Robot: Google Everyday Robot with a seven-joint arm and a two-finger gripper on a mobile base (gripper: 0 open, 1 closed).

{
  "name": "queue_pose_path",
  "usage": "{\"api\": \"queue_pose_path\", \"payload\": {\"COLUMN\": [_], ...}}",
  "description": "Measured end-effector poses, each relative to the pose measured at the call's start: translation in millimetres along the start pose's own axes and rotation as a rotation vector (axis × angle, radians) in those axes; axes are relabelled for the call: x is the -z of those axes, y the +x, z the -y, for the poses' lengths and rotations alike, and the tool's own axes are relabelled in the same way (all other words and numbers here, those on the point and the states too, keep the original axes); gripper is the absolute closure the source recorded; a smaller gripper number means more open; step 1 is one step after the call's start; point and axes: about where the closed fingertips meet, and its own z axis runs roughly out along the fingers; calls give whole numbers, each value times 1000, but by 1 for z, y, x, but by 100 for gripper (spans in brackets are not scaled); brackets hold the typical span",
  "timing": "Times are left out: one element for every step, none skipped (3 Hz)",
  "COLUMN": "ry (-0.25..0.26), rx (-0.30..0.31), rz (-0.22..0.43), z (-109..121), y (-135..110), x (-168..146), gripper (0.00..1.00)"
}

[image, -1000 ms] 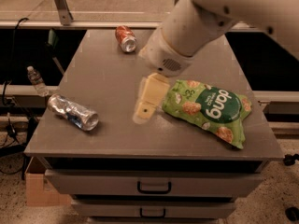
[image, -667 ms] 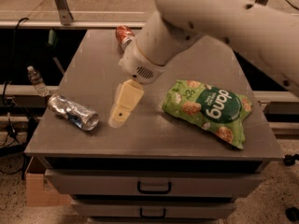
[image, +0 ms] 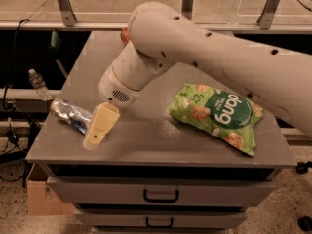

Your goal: Move redbull can near coke can

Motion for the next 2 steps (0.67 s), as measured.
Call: {"api": "queue_pose_path", "payload": {"ry": [-11,-4], "rx": [-28,-38], "rz": [29,36], "z": [-5,-7], "y": [-12,-18], "x": [-21,-37], "gripper": [17,41]}}
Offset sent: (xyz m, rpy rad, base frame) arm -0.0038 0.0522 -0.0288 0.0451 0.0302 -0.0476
